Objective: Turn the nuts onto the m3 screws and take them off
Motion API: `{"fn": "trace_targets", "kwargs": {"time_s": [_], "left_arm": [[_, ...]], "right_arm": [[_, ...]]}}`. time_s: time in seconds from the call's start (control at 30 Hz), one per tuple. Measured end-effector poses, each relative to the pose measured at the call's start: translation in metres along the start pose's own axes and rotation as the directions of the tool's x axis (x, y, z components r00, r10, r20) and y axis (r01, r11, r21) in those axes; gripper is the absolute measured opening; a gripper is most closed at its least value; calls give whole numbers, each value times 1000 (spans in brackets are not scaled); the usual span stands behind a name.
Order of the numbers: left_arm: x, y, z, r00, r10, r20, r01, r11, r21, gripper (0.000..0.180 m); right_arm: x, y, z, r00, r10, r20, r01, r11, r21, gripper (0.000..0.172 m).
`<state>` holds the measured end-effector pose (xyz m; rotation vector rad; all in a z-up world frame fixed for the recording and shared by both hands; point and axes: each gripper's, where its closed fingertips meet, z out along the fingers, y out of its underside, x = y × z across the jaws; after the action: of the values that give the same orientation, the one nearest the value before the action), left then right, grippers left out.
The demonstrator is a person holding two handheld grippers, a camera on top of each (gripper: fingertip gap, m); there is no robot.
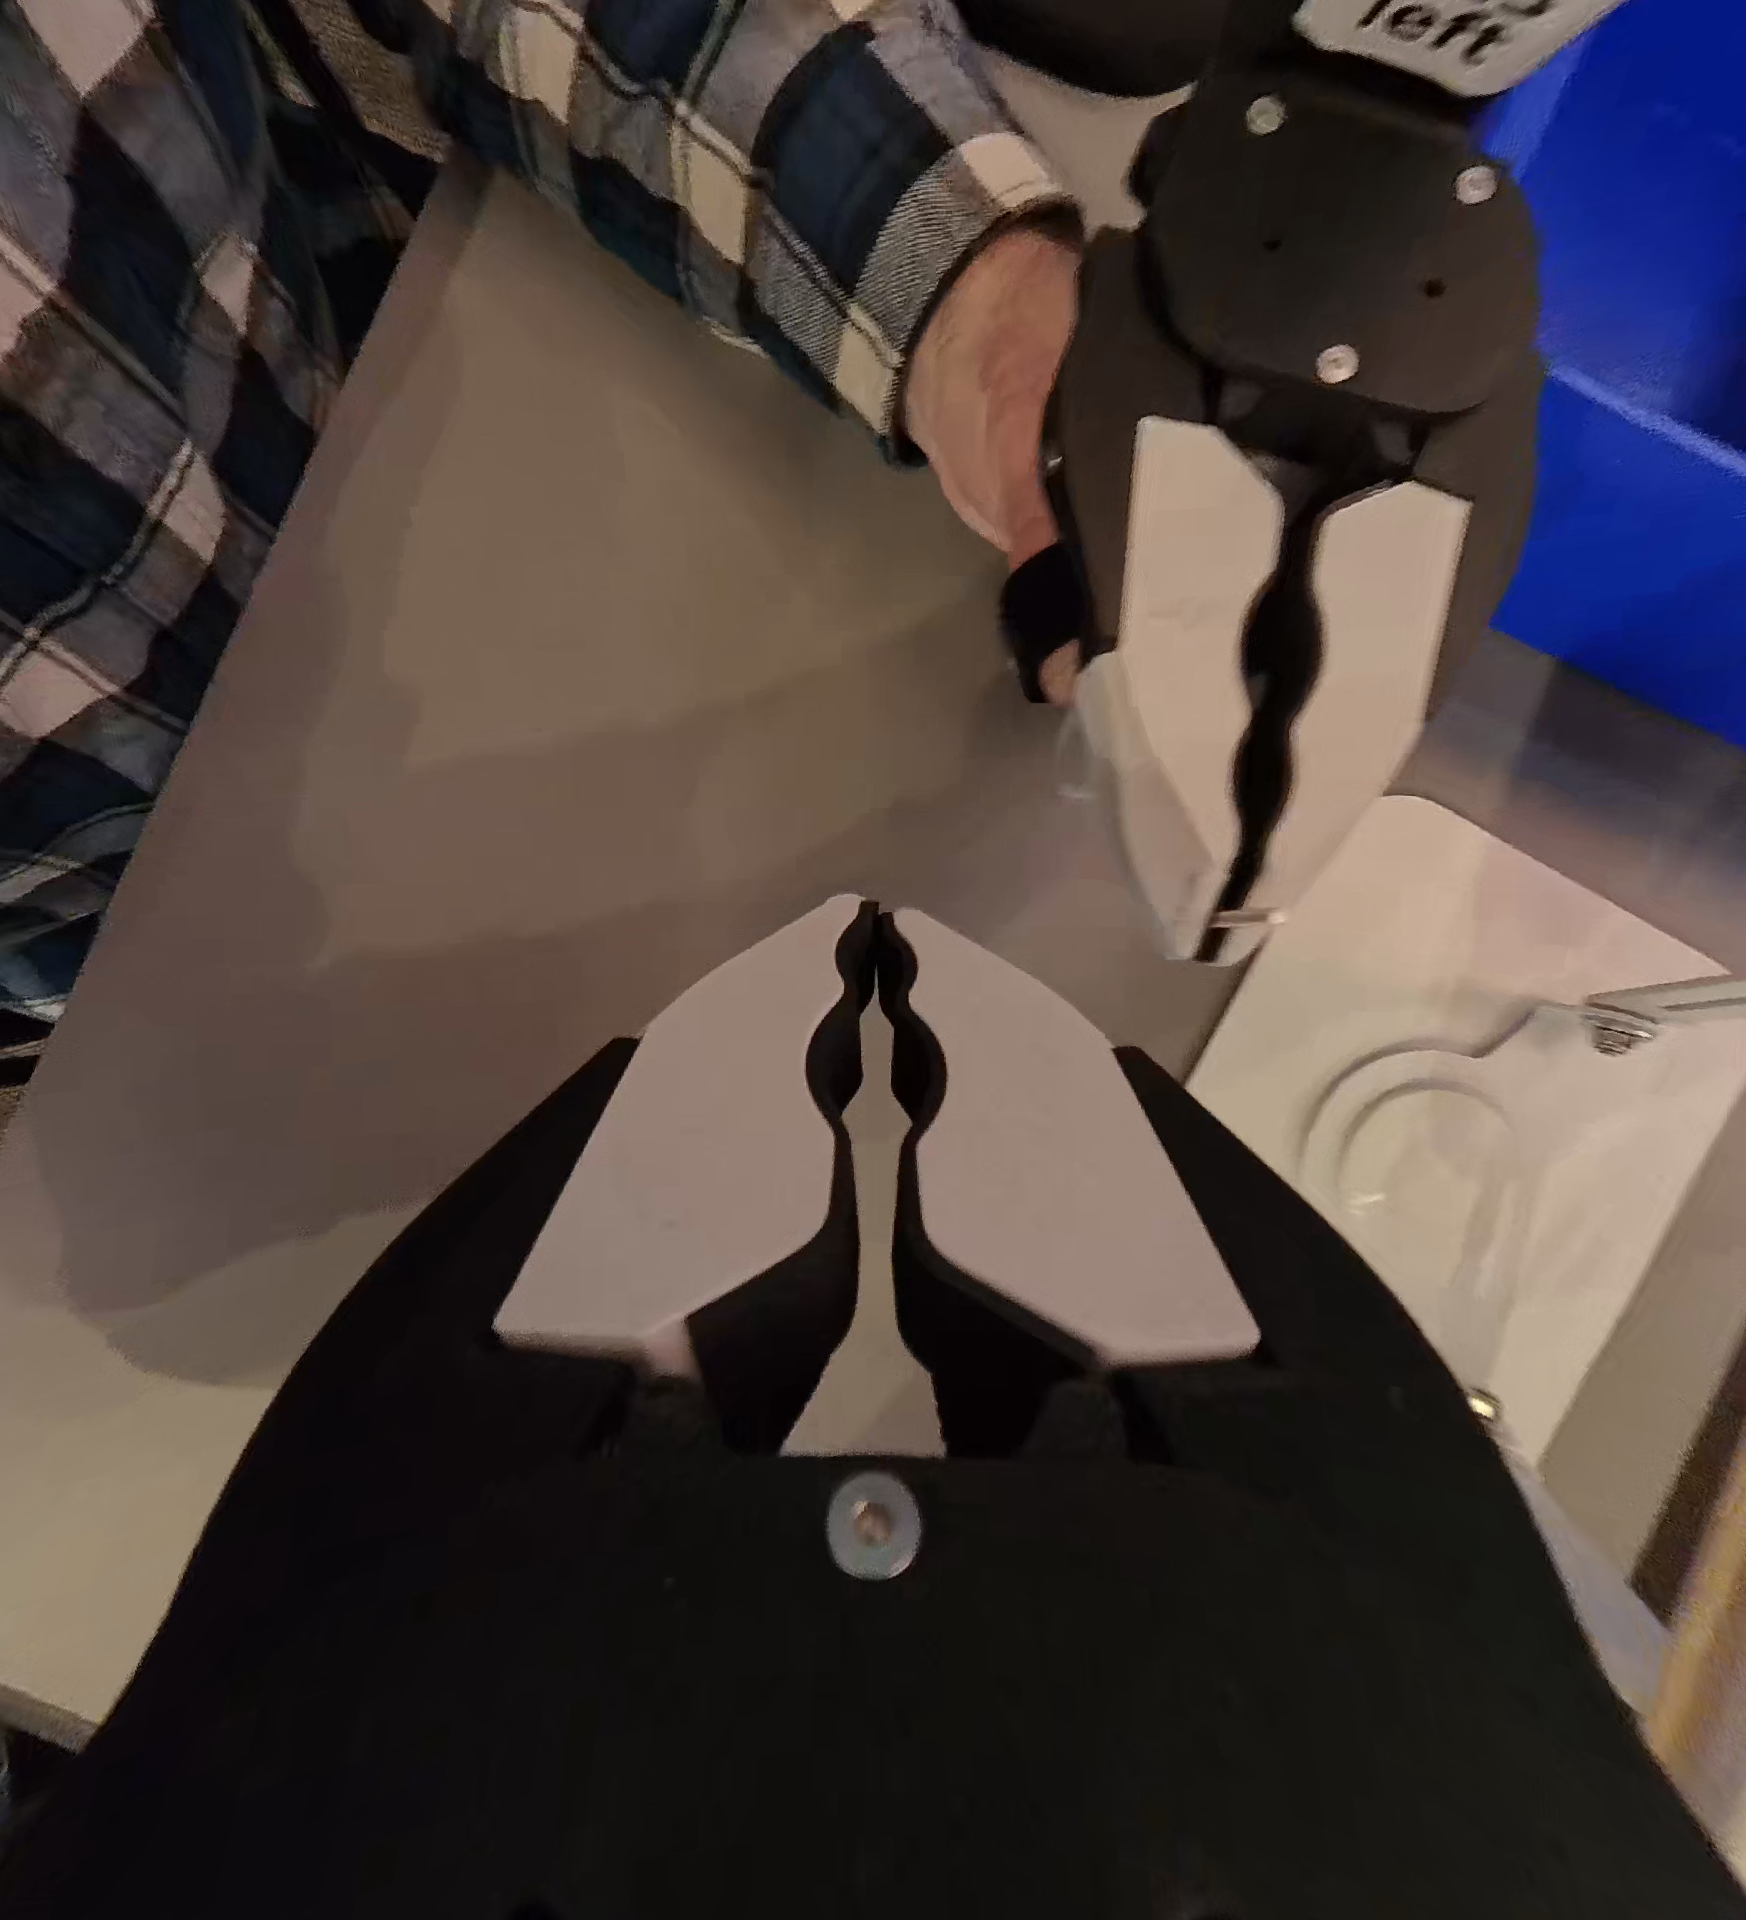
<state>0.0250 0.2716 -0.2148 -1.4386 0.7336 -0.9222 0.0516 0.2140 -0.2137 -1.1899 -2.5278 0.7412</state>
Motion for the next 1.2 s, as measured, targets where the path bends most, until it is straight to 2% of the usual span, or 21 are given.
{"fn": "trace_targets", "kwargs": {"time_s": [0.07, 0.13, 0.17, 0.23, 0.3, 0.37, 0.5, 0.63, 0.73, 0.87, 0.97, 1.2], "left_arm": [[-3, 4, -4, 1000, 20, 19, -20, 999, -25, 2], [2, 2, -2, 993, -119, -30, 120, 991, 54, 2], [8, 4, 3, 989, -138, -44, 141, 989, 47, 2], [18, 8, 9, 998, -60, -32, 60, 998, -3, 2], [22, 1, 2, 997, -55, -52, 56, 998, 16, 2], [15, -2, -10, 999, -26, -21, 26, 999, 20, 2], [-2, -7, -24, 998, -64, 4, 63, 996, 61, 2], [1, -1, -19, 998, -64, -1, 64, 997, 38, 2], [1, 1, -14, 998, -64, 4, 64, 998, 30, 2], [-3, 4, -11, 998, -57, 28, 56, 998, 16, 2], [-6, 5, -16, 997, -54, 49, 53, 998, 19, 1], [-16, -1, -27, 996, -49, 78, 46, 998, 35, 1]], "right_arm": [[-5, 4, 0, 1000, 19, 11, -19, 999, 31, 0], [-9, 5, -3, 999, 35, 25, -37, 996, 78, 0], [-9, 7, -5, 999, 40, 15, -41, 996, 85, 0], [-10, 12, -10, 998, 56, -1, -55, 994, 98, 0], [-11, 19, -18, 996, 80, -30, -76, 991, 114, 0], [-13, 28, -27, 992, 111, -60, -101, 984, 146, 0], [-16, 52, -48, 970, 194, -148, -164, 968, 192, 0], [-23, 70, -59, 948, 249, -196, -207, 955, 211, 0], [-22, 79, -44, 940, 256, -226, -226, 962, 152, 3], [-3, 86, 2, 941, 257, -219, -252, 966, 49, 13], [17, 88, 31, 949, 228, -217, -239, 971, -22, 13], [52, 101, 56, 959, 192, -207, -224, 964, -144, 17]]}}
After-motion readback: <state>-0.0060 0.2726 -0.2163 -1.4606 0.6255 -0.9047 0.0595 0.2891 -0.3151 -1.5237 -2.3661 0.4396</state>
